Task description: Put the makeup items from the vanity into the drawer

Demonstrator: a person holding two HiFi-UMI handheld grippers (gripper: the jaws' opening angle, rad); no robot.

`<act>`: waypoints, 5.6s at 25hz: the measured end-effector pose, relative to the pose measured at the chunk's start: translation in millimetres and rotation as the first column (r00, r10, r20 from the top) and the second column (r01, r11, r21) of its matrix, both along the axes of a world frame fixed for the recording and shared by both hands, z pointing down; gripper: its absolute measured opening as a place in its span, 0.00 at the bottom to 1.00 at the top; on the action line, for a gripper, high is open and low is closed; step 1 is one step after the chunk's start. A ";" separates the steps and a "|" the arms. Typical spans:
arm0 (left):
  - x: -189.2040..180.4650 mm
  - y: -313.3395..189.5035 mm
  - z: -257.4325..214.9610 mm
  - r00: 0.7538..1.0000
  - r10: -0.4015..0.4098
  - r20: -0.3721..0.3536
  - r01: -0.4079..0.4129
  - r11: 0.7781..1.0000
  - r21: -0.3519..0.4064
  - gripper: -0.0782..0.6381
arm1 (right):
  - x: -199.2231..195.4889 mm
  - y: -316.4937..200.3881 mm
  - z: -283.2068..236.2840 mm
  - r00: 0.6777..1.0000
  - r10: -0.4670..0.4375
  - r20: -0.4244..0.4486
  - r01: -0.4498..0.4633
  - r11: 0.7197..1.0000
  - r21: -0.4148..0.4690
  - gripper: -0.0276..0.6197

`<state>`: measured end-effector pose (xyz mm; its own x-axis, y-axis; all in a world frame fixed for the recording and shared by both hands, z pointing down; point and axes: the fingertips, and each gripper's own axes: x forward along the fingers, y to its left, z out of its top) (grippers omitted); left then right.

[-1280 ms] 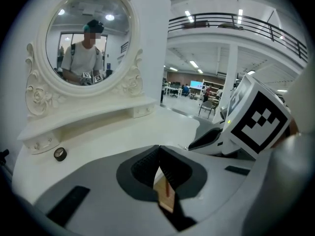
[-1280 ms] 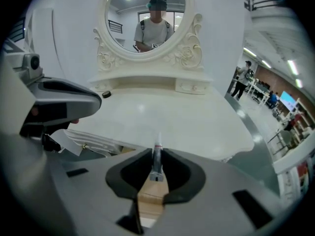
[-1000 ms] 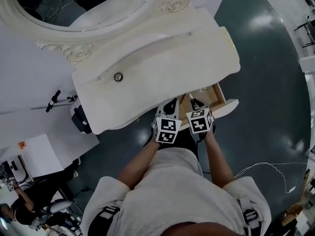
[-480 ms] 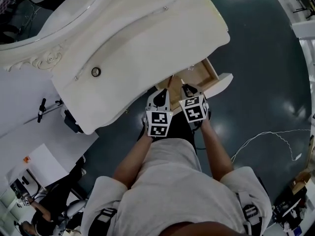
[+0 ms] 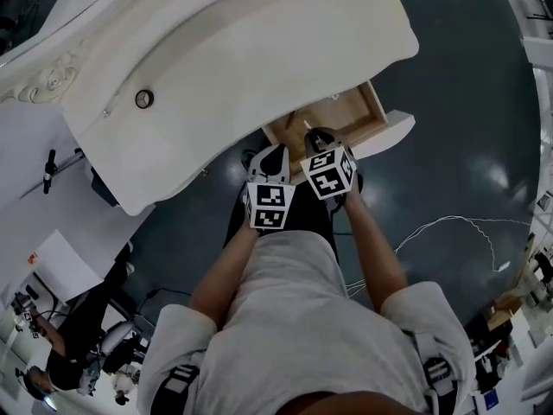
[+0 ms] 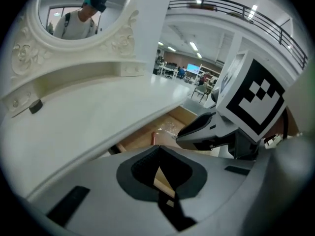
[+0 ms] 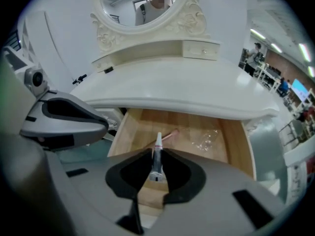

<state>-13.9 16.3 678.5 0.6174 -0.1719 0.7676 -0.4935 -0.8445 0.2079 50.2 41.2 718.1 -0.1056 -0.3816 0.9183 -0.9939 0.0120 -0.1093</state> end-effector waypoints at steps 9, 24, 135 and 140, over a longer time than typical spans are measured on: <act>-23.2 -15.6 21.9 0.993 -0.100 0.064 0.101 0.995 -0.005 0.12 | -21.9 -13.6 25.3 0.948 -0.301 -0.101 0.294 0.953 -0.073 0.16; -57.4 -24.0 55.1 0.966 -0.221 0.137 0.236 0.966 -0.104 0.12 | -60.6 -6.1 72.9 0.747 -0.664 0.010 0.654 0.733 -0.189 0.16; -184.9 -325.4 -5.0 0.960 -0.243 0.141 0.235 0.970 0.068 0.43 | -123.7 -234.7 -148.0 0.964 0.221 0.151 -0.266 0.842 0.470 0.07; -177.6 -319.6 -8.2 0.973 -0.165 0.162 0.153 0.985 0.079 0.42 | -124.9 -224.9 -156.4 0.967 0.217 0.137 -0.256 0.849 0.462 0.07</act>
